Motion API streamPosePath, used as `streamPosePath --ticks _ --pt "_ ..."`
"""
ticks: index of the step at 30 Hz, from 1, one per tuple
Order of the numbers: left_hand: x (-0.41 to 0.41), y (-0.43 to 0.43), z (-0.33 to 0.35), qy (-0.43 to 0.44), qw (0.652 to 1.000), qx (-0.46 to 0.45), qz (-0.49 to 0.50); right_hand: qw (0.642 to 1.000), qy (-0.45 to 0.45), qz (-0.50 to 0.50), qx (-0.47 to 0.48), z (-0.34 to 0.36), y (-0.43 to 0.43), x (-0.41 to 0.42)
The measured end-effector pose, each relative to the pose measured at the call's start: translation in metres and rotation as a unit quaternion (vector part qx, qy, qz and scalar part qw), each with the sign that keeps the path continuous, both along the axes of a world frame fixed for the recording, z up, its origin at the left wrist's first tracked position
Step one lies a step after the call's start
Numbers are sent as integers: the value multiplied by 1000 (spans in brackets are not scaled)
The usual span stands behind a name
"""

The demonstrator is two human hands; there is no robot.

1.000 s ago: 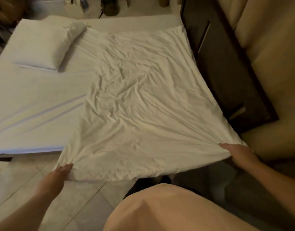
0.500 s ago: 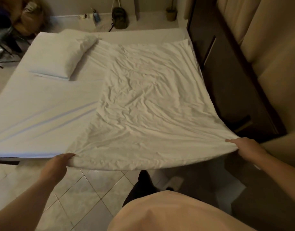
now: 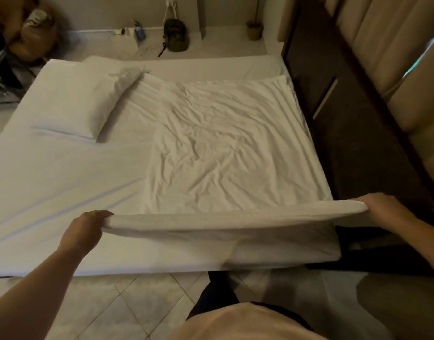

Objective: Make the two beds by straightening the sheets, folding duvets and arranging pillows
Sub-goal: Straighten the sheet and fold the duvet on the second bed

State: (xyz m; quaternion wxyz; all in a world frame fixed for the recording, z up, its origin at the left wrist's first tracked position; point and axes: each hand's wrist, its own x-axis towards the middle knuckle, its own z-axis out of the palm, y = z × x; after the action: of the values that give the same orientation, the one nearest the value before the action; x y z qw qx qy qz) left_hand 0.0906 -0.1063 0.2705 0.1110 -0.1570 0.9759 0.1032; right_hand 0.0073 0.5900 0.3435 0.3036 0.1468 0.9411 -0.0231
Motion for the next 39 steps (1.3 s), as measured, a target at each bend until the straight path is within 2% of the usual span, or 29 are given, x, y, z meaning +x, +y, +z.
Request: streamPosePath --ticks 5,8,12,15,17,24,28,31,33,36,37,39 --pt "-107 -21 -1 -31 999 6 -29 996 6 -86 30 -15 -7 -88" --pt "-169 -31 -5 -50 998 10 -26 986 -34 -147 66 -22 -10 -142" --pt "-249 -37 -16 -63 997 25 -24 992 -31 -110 46 -30 -10 -207" --pt "-305 -37 -27 -72 997 26 -20 995 -67 -1 80 -37 -10 -250" --pt "-339 -34 -35 -80 996 27 -14 994 -57 36 81 -48 -9 -279" --pt "-431 -31 -78 -122 992 17 15 996 -36 60 53 -103 0 -392" --pt "-490 -37 -96 -109 994 -7 23 997 -13 65 35 -125 -9 -461" --pt "-552 -48 -95 -64 997 -35 10 997 46 47 37 -128 -13 -526" --pt "-599 -52 -82 -18 998 -56 12 990 125 49 46 -121 -20 -575" --pt "-671 -57 -61 131 989 -70 25 935 330 75 105 -104 -35 -638" --pt "-688 -58 -59 171 982 -80 23 916 371 86 126 -102 -40 -653" --pt "-714 -60 -67 195 974 -113 15 902 390 100 156 -102 -56 -677"
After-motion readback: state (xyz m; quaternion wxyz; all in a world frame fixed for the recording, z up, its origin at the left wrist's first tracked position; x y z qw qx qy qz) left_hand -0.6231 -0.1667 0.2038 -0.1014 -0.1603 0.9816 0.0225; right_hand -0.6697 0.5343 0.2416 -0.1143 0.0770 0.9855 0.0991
